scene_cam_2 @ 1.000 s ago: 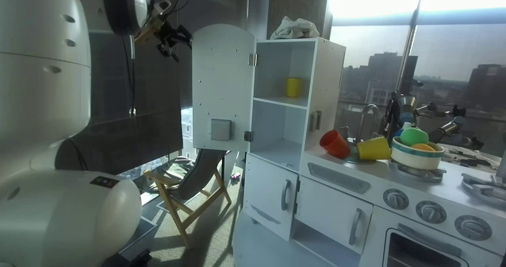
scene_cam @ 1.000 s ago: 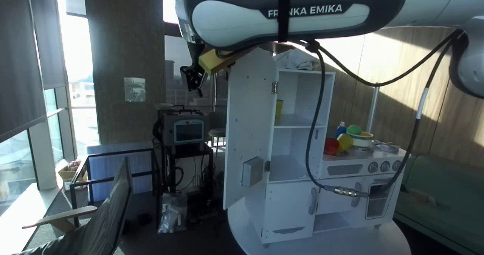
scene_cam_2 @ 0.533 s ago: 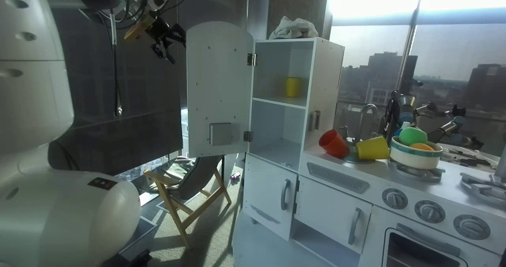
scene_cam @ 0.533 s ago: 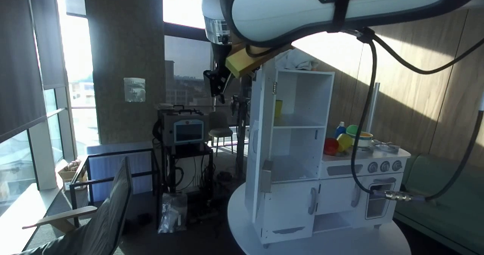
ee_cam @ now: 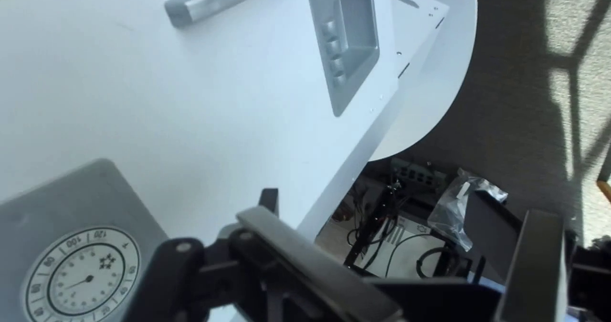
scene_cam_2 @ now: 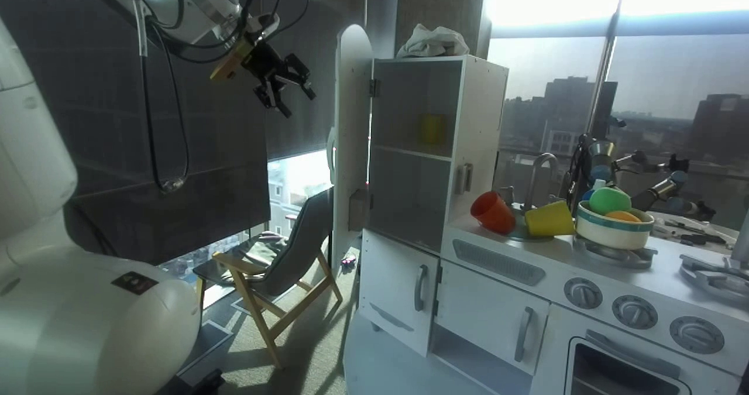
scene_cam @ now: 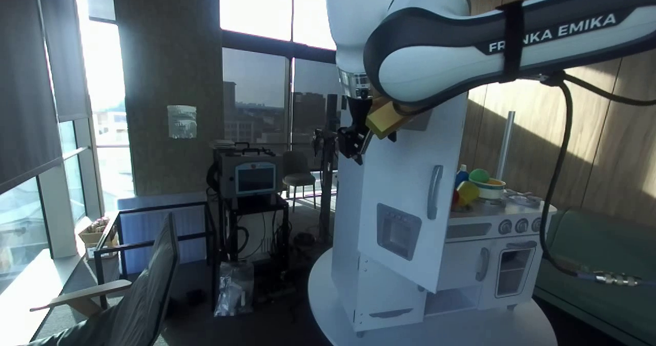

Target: Close the upper cabinet on the left then open the bottom cabinet.

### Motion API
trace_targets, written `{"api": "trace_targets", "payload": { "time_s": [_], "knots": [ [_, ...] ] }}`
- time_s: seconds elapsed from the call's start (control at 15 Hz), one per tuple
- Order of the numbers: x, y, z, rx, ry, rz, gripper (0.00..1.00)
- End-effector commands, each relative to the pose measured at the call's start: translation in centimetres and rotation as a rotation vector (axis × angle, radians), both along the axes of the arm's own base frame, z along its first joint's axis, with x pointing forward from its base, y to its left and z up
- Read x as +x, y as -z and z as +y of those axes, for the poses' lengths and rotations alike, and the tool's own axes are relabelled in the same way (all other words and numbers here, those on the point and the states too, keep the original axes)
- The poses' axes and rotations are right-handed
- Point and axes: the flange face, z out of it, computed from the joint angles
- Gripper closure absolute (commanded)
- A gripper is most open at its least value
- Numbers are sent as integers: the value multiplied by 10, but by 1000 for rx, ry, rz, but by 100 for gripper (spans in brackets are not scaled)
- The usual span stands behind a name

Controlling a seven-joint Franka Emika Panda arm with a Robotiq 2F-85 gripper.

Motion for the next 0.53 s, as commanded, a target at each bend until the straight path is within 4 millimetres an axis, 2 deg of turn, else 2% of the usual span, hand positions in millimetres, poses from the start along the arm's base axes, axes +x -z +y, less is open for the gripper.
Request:
{"api": "trace_targets", "payload": {
  "time_s": [0.0,0.47],
  "knots": [
    [-17,5,-46,63,82,-40,0],
    [-16,36,-129,235,229,-70,0]
  ]
}}
